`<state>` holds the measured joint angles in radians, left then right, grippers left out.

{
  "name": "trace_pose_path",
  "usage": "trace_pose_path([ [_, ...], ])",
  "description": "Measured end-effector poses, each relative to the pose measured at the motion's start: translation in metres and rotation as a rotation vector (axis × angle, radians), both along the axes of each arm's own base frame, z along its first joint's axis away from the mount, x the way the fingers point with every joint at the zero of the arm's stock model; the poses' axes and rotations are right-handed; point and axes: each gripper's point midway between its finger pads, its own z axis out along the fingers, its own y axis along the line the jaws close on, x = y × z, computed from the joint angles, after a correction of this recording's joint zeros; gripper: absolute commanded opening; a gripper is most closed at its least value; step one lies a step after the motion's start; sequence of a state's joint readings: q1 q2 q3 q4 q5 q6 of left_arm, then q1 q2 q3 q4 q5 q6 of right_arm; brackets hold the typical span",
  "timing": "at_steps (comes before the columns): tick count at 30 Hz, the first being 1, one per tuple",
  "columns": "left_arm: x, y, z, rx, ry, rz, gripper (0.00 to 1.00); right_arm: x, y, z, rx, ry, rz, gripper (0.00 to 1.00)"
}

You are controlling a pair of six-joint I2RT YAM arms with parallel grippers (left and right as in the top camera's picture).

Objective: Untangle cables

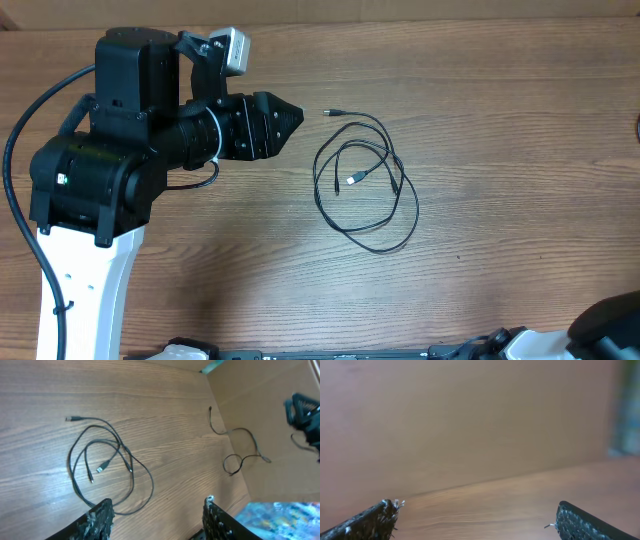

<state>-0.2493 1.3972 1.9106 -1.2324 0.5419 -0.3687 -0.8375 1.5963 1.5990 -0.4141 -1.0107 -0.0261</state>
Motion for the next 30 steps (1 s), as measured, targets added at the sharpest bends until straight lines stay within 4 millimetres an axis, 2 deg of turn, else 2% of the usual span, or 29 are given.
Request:
trace_pose_path([
  [4,0.000,0.000,0.000,0.016,-0.018,-0.018,0.57,0.011,0.060,0.012,0.005,-0.009,0.142,1.00],
  [7,-0.001,-0.001,0.000,0.016,-0.026,-0.034,0.57,0.015,0.107,0.011,0.030,0.034,0.222,1.00],
  [10,-0.004,-0.004,0.001,0.013,-0.038,-0.065,0.56,0.015,0.147,-0.001,0.049,0.122,0.257,1.00],
  [16,-0.014,-0.005,-0.005,0.064,-0.064,-0.147,0.49,0.004,0.201,-0.044,0.022,0.332,0.309,1.00],
  [20,-0.021,-0.002,-0.013,0.100,-0.047,-0.177,0.43,-0.007,0.223,-0.065,0.003,0.444,0.334,1.00],
  [23,-0.028,0.000,-0.020,0.131,-0.024,-0.187,0.42,-0.021,0.235,-0.082,-0.001,0.547,0.343,1.00],
  [27,-0.040,-0.001,-0.025,0.180,-0.017,-0.200,0.41,-0.041,0.244,-0.096,0.009,0.656,0.351,1.00],
  [30,-0.053,-0.004,-0.022,0.215,-0.041,-0.214,0.40,-0.065,0.246,-0.105,0.041,0.763,0.337,1.00],
])
